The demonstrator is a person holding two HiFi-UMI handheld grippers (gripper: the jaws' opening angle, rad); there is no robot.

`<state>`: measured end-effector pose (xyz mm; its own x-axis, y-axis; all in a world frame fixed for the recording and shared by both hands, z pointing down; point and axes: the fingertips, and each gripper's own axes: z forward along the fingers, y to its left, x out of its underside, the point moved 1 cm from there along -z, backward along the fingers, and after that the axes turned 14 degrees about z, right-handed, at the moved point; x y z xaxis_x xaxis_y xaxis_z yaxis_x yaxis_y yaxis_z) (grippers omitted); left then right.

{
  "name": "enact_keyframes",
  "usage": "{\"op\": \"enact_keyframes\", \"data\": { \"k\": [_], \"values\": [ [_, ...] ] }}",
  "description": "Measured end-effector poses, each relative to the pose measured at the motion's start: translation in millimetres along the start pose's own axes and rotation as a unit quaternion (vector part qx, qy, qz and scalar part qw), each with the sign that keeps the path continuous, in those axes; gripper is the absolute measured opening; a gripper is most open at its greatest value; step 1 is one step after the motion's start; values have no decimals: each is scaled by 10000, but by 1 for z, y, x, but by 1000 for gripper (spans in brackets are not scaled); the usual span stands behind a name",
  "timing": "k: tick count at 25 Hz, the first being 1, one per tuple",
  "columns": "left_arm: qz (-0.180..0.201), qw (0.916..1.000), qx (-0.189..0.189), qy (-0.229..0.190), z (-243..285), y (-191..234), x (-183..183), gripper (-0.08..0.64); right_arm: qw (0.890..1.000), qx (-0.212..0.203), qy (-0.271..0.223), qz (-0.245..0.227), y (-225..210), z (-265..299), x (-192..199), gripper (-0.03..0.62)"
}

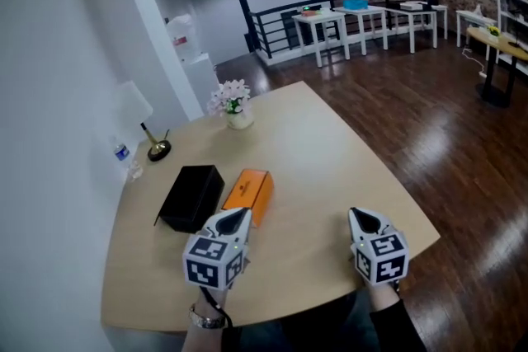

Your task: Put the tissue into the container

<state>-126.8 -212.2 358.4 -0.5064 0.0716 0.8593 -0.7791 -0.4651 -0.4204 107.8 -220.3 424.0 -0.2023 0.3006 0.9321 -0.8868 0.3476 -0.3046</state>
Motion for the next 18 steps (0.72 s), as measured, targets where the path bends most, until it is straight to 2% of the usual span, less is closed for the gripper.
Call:
{"op": "enact_keyframes", "data": {
  "k": [1, 3, 4, 8, 13, 18],
  "values": [
    [39, 9999, 30, 98, 4, 10, 1, 51, 10000, -7, 17, 9, 0, 0, 1, 0],
    [80, 9995, 136, 290, 12, 27, 2, 237, 10000, -18, 53, 19, 1, 1, 2, 0],
    [71, 9990, 234, 383, 17, 34, 2, 292, 10000, -22, 61, 22, 1, 2, 2, 0],
    [-55, 9917, 817, 990, 49, 45, 14, 440, 10000, -30, 37, 47, 2, 2, 2, 0],
    [-39, 9789, 1082, 1734, 82, 46, 37, 491, 9999, 130, 3, 66, -1, 0, 1, 0],
    [-214, 9685, 1279, 2124, 97, 45, 59, 491, 9995, 276, -74, -161, 5, -2, -4, 2]
  ]
}}
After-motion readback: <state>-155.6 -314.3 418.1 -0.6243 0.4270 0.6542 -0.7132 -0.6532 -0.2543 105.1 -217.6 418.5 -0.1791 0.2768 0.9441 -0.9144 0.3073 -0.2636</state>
